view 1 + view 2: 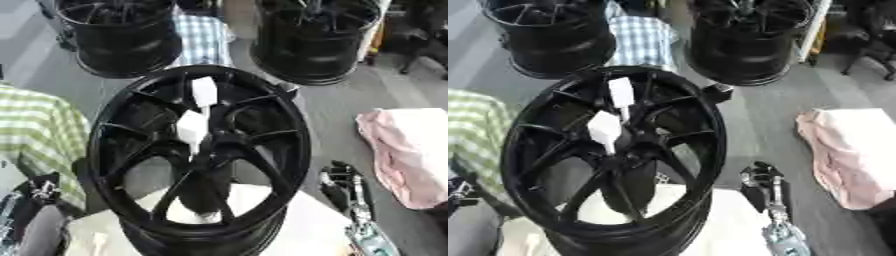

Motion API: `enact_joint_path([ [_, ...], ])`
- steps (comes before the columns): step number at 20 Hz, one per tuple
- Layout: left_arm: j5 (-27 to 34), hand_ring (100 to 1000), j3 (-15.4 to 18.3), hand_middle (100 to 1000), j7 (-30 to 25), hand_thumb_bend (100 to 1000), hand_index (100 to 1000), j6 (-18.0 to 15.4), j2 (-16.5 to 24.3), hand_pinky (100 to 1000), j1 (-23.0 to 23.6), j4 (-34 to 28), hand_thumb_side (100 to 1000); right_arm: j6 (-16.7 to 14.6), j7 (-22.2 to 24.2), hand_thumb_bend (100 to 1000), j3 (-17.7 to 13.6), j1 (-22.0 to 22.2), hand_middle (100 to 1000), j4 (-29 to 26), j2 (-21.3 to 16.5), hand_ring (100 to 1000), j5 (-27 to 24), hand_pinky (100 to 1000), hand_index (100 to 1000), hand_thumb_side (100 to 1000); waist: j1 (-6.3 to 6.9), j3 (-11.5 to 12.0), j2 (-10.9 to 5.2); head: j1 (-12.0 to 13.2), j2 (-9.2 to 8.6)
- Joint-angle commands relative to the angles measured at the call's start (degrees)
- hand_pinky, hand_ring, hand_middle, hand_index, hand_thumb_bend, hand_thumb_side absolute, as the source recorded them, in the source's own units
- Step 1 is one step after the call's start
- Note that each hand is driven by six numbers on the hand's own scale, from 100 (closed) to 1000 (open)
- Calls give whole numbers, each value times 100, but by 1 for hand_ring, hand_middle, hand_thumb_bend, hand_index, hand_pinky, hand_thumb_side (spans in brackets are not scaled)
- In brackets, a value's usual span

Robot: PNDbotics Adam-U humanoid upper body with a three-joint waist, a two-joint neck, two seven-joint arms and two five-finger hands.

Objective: Pull the pin out of the wheel hub.

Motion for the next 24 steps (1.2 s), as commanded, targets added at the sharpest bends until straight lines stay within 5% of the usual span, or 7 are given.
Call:
enact_joint_path([
  [1,16,641,27,623,-17,334,775,-14,114,693,-69,-99,602,0,-7,100,-31,-68,646,-127,-69,691,5,729,774,347,13,-5,-40,4,-8],
  [9,29,641,28,623,-18,335,775,-9,97,693,-76,-89,602,-7,-132,100,-154,-62,650,-468,-263,696,-127,733,781,350,26,26,-40,9,-8],
  [17,-3,641,30,622,-17,335,775,2,156,693,9,-93,602,415,-200,100,-577,-1034,667,-1467,-1384,704,450,747,803,337,-71,22,-132,57,-8],
  [24,-69,640,-57,622,-108,336,775,11,169,693,16,-109,602,600,436,100,235,-2136,744,-2073,-2487,762,1052,786,878,485,-149,207,-198,-119,-8],
])
